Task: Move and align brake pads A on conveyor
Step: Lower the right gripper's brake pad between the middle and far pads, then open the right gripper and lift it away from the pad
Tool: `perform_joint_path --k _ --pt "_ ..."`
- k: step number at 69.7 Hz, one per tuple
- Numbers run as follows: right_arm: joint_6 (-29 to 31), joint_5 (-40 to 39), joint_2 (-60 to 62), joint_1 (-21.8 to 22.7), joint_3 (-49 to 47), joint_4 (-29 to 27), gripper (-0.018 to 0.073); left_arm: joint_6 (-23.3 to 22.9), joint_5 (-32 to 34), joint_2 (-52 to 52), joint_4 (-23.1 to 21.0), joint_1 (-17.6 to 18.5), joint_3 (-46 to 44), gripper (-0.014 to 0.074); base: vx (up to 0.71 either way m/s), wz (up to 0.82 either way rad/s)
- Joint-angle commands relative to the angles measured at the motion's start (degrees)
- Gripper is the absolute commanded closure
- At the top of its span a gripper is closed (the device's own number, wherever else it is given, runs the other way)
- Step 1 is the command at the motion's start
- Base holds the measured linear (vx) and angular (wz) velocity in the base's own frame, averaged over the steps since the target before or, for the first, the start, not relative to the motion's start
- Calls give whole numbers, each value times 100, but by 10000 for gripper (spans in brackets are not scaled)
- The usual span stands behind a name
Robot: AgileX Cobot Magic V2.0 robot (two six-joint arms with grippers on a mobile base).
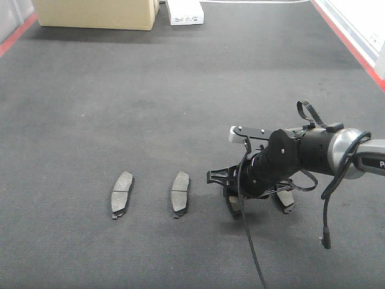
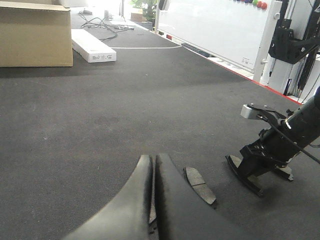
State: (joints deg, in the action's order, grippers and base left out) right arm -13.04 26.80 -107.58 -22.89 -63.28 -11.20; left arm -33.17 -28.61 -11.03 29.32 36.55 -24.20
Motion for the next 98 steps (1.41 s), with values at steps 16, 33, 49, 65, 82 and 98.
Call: perform_joint_path --k 16,33,49,65,82,98 --pt "78 -357 281 -3 -178 -122 134 -7 346 -73 89 8 -126 602 0 0" --pt "152 97 497 2 -481 -62 130 -7 346 -73 89 8 -126 602 0 0" --pt "255 191 1569 10 -472 793 137 -13 346 -73 89 8 -126 602 0 0" --pt "255 220 2954 10 316 1430 216 -13 346 -73 89 8 -126 602 0 0" --pt "270 -177 4849 10 1810 1650 456 -13 346 -73 89 8 -126 602 0 0" --pt "312 -334 6544 10 2762 2087 567 -13 346 -73 89 8 -126 602 0 0"
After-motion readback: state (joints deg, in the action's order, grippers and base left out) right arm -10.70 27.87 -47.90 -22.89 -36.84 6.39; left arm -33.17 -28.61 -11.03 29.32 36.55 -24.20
